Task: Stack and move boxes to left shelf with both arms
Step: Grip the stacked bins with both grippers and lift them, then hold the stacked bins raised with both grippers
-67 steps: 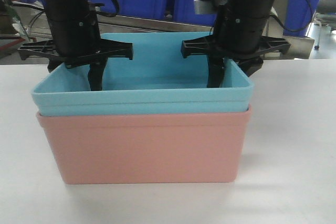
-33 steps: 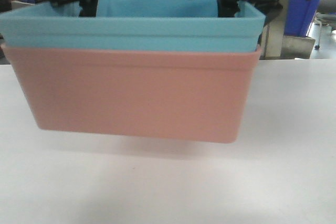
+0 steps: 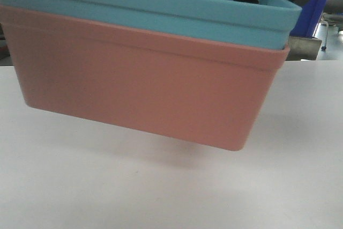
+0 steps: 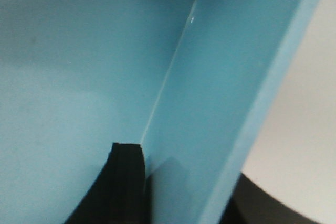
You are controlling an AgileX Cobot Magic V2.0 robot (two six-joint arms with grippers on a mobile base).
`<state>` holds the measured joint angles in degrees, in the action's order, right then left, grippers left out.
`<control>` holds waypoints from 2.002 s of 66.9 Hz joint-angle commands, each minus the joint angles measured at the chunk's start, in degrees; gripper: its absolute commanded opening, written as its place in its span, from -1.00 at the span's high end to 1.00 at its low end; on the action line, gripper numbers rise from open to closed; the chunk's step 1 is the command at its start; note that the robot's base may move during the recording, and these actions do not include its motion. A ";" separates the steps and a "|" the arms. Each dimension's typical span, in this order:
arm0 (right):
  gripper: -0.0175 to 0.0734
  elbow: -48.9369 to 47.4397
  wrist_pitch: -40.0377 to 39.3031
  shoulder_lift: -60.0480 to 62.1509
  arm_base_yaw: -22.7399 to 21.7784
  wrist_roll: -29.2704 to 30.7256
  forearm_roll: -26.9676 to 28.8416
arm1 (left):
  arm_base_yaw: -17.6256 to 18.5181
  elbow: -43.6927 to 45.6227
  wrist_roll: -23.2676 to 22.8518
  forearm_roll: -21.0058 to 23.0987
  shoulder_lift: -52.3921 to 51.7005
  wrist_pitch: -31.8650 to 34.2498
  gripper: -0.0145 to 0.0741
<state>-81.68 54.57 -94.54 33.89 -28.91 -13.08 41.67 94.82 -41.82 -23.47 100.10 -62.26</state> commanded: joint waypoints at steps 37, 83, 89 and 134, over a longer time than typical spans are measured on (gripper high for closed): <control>0.49 -2.42 -13.31 2.32 3.87 -5.22 -0.35 | 3.22 2.84 -1.06 2.47 0.27 8.26 0.68; 0.49 -2.42 -14.59 2.32 3.87 -5.22 -0.94 | 2.71 2.84 -1.06 3.72 0.27 8.05 0.68; 0.49 -2.42 -14.59 2.32 3.87 -5.22 -0.94 | 2.71 2.84 -1.06 3.72 0.27 8.05 0.68; 0.49 -2.36 -14.53 1.95 3.87 -5.22 -0.94 | 2.71 2.84 -1.06 3.81 0.27 7.05 0.68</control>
<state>-81.31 53.19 -95.21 36.02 -32.31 -17.76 41.90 94.94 -41.39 -25.57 103.31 -63.60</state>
